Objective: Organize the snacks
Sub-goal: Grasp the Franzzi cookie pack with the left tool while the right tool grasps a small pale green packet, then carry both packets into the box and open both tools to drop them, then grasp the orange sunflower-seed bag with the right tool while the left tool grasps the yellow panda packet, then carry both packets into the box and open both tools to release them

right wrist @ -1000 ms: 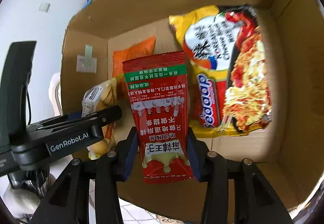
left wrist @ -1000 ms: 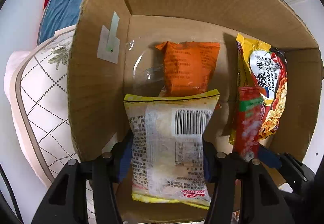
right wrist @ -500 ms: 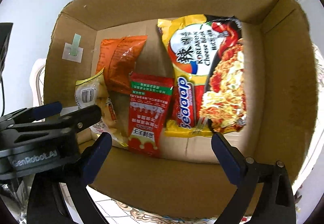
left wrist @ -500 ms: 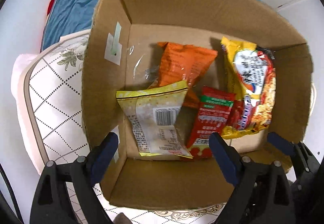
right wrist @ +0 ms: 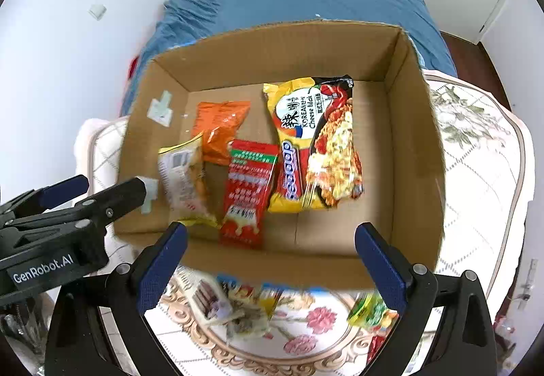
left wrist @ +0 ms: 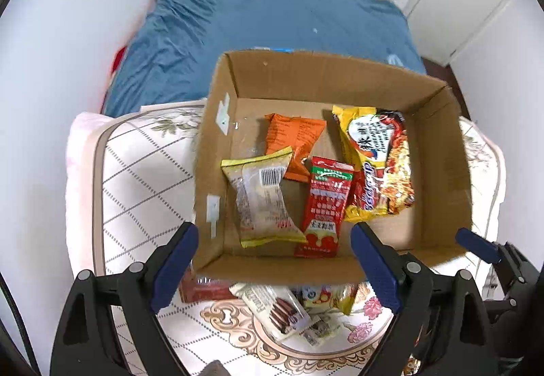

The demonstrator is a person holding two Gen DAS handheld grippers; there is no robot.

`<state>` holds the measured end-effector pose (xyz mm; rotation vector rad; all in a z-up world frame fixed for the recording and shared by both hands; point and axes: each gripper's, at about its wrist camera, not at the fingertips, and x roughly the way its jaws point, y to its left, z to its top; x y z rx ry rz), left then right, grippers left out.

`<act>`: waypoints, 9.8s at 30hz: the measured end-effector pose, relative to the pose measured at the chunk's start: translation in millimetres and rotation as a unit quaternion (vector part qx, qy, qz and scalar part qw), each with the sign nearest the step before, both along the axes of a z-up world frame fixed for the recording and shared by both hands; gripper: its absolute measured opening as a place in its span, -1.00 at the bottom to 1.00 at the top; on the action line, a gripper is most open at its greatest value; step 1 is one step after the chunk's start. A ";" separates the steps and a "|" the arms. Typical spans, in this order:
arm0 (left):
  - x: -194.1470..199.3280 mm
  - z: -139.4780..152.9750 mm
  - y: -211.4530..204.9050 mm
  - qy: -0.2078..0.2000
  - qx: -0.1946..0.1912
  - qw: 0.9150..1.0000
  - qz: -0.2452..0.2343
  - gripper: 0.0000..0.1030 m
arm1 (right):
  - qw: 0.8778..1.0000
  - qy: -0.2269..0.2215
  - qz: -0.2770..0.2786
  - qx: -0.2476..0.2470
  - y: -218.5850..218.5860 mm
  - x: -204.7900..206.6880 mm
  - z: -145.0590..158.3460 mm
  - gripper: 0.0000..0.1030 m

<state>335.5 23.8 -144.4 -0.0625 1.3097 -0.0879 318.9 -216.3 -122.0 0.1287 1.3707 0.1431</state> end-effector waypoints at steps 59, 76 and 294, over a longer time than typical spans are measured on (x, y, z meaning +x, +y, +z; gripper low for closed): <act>-69.2 -190.3 -21.2 0.169 0.036 0.985 0.020 0.78 | 0.967 0.178 -0.152 0.104 -70.4 -136.4 -173.4 -0.09; -128.8 -171.3 -21.4 0.126 0.043 0.991 -0.002 0.11 | 0.974 0.158 -0.126 0.103 -63.7 -157.5 -163.1 -0.16; 72.3 -21.1 -77.7 0.035 -0.046 0.996 -0.074 -0.40 | 0.992 0.029 -0.086 0.084 -86.0 40.8 -8.4 -0.08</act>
